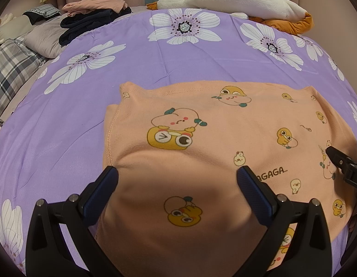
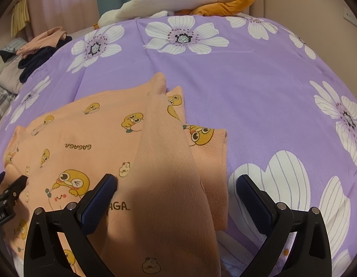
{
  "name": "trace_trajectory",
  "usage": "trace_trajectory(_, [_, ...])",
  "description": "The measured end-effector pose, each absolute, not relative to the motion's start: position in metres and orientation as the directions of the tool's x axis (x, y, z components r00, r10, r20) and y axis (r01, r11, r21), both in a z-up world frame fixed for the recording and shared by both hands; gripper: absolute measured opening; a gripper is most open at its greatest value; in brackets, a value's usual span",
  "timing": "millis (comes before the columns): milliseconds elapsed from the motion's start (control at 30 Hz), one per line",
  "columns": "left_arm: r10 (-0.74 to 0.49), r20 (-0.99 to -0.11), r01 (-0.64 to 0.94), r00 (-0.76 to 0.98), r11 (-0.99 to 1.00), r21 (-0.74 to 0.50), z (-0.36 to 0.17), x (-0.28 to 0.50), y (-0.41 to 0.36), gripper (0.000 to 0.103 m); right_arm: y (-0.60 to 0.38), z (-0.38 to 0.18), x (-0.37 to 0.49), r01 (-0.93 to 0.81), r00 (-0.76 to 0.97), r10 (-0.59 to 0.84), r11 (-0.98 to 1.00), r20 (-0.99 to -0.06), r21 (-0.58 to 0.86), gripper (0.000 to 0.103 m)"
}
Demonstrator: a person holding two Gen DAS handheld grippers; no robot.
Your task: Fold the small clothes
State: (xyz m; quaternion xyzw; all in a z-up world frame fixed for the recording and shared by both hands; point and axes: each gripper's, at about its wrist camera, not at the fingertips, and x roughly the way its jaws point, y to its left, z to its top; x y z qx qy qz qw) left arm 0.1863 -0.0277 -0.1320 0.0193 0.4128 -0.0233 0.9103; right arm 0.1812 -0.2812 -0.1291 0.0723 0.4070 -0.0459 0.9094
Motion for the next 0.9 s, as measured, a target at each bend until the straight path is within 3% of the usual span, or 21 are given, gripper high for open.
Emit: trace_trajectory(900, [-0.026,-0.752,0.058,0.658,0.998,0.016,-0.1319,0.1863,-0.0277,0.103,-0.2804,-0.1284,0.1825,0.14,0.666,-0.007,0.983,-0.746,0.116,0.102])
